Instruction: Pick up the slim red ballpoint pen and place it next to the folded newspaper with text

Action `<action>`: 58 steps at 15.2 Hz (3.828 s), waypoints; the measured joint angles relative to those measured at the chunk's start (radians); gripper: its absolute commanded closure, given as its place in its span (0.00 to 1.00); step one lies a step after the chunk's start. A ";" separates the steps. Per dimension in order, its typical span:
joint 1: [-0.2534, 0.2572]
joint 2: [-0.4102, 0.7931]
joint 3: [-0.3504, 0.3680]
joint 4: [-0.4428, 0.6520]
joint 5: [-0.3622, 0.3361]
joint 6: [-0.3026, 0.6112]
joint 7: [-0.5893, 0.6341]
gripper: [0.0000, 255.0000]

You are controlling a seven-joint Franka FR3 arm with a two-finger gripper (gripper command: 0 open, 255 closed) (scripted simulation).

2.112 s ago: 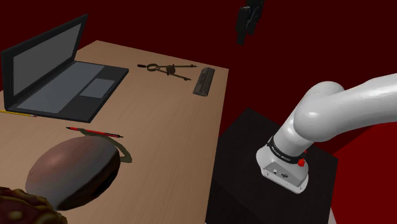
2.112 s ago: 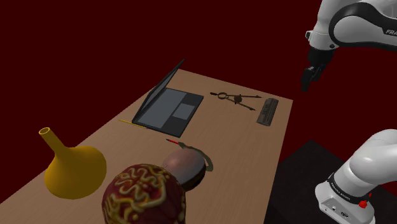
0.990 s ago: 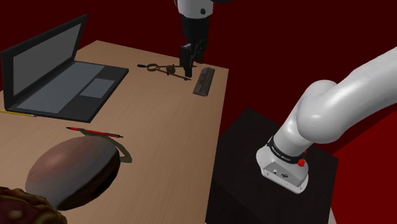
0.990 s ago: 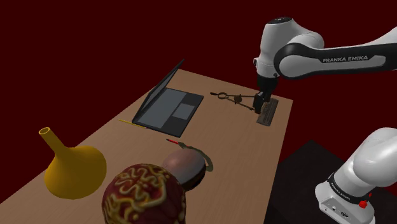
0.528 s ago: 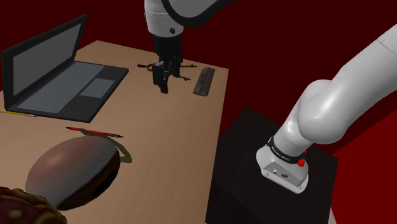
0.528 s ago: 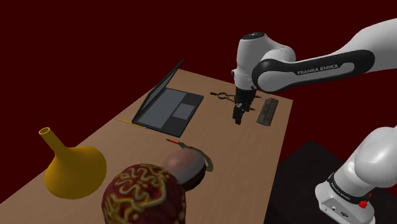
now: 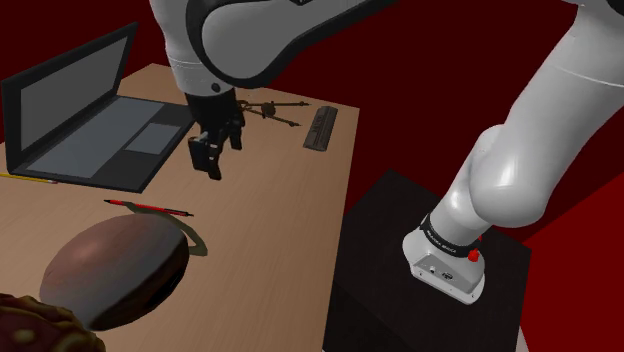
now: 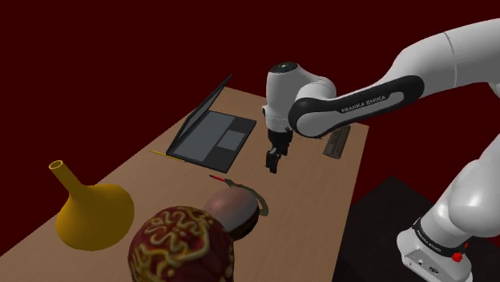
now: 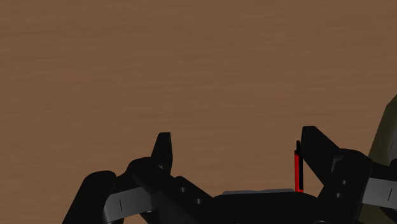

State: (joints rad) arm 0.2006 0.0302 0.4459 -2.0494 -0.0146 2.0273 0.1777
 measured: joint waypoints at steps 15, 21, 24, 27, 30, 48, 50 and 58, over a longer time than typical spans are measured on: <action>0.109 0.309 0.011 0.228 -0.157 0.175 0.115 0.00; 0.115 0.329 -0.003 0.222 -0.156 0.252 0.103 0.00; 0.119 0.299 -0.005 0.183 -0.150 0.292 0.111 1.00; 0.115 0.285 0.009 0.107 -0.135 0.220 0.097 1.00; 0.113 0.289 0.008 0.117 -0.135 0.197 0.090 1.00; 0.125 0.257 0.027 0.273 -0.104 -0.029 0.082 1.00; 0.124 0.247 0.028 0.287 -0.098 -0.051 0.079 1.00; 0.013 0.015 -0.005 0.026 0.012 0.002 -0.096 1.00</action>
State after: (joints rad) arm 0.2136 0.0454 0.4407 -2.0236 -0.0028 2.0297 0.0814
